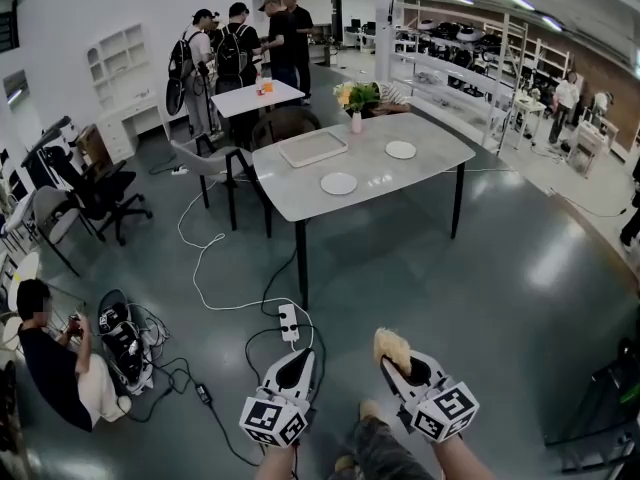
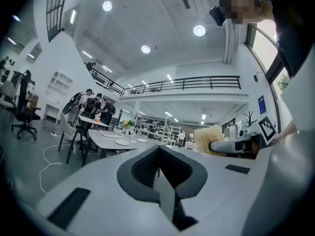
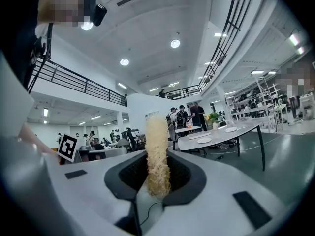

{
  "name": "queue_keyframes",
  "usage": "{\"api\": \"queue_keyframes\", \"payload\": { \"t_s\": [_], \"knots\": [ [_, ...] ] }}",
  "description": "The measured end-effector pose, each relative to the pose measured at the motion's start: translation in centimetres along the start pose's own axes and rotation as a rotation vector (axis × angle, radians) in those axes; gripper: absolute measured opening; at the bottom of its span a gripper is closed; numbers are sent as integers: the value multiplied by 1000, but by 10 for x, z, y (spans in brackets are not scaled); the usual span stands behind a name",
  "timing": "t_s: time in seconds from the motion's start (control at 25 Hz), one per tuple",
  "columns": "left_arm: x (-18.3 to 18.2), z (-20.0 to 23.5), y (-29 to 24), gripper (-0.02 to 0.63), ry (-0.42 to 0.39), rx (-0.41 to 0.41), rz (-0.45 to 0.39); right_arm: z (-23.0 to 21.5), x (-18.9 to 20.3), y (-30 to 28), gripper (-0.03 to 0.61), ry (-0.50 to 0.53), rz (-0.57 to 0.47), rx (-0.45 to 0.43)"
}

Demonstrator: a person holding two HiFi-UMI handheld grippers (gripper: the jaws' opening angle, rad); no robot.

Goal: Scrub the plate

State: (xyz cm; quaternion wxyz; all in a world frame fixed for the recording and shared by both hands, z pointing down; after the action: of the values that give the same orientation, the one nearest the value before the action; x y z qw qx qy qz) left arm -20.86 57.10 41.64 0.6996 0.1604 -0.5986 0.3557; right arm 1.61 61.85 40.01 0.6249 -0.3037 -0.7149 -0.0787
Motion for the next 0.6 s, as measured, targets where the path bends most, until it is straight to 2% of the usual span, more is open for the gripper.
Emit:
{"api": "queue_keyframes", "payload": {
  "t_s": [0.44,0.6],
  "knots": [
    [-25,41,-99,11,12,-20,-5,-75,-27,-71,81,35,20,-88],
    [-36,52,-137,11,13,-33,-5,-107,-39,-96,80,17,23,-96]
  ]
}}
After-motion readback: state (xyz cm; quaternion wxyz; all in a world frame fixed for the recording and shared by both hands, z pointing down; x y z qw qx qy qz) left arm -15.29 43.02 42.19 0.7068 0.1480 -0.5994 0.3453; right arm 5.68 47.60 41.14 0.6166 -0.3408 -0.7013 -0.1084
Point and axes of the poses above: the fingertips, and each gripper's own axes: y backward along the fingers, z to its left, x out of its underside, the point moved 7 cm from there along y, backward along the fingers, and after that the axes turned 10 degrees about z, right-handed, at the moved point
